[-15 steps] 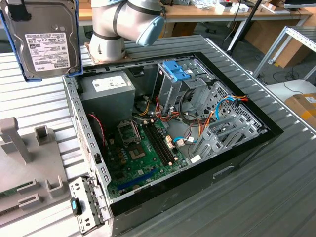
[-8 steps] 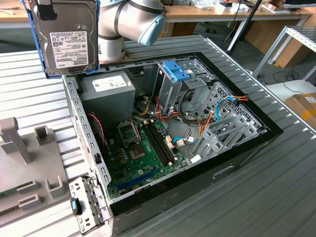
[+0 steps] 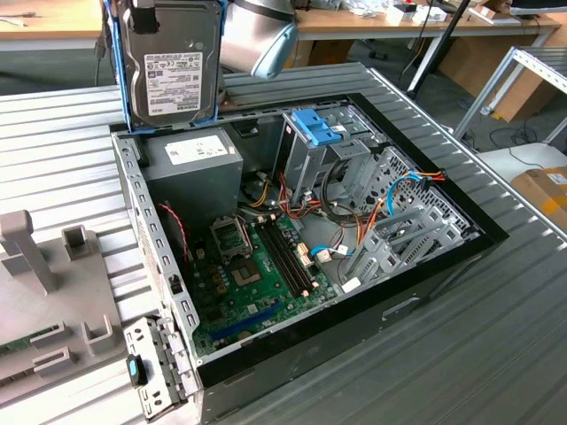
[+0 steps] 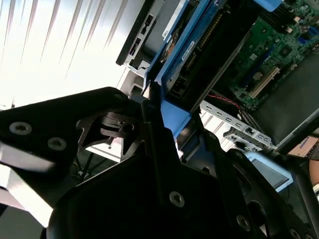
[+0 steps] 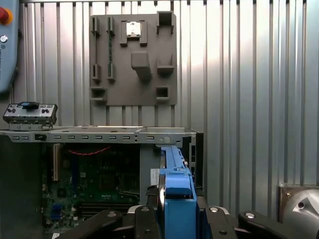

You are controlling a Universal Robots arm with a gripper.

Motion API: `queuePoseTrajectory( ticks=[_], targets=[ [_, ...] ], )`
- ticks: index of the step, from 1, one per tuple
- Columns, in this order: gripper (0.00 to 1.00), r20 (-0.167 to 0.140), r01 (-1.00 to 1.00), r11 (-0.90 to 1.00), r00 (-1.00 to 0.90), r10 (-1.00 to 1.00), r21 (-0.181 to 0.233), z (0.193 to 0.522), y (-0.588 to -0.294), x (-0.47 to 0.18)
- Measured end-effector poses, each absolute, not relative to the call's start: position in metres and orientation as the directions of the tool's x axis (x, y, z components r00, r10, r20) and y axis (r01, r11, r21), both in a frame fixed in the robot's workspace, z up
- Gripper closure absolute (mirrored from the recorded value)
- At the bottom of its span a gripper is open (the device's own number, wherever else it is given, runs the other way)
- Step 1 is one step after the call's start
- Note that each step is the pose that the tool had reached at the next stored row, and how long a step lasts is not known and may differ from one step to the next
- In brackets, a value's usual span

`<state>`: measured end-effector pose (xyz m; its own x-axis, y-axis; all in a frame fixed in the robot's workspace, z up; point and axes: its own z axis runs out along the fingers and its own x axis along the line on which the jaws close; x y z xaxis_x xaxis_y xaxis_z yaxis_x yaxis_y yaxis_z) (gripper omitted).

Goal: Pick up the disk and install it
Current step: 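Pick up the disk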

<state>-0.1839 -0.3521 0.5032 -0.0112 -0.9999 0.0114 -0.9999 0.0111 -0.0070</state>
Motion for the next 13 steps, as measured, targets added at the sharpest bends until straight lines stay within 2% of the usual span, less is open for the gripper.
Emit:
queuePoseTrajectory(
  ticks=[13],
  targets=[
    [0.63,0.011,-1.0,0.011,-0.011,-1.0,-0.007,0.503,-0.366,-0.181]
  ],
)
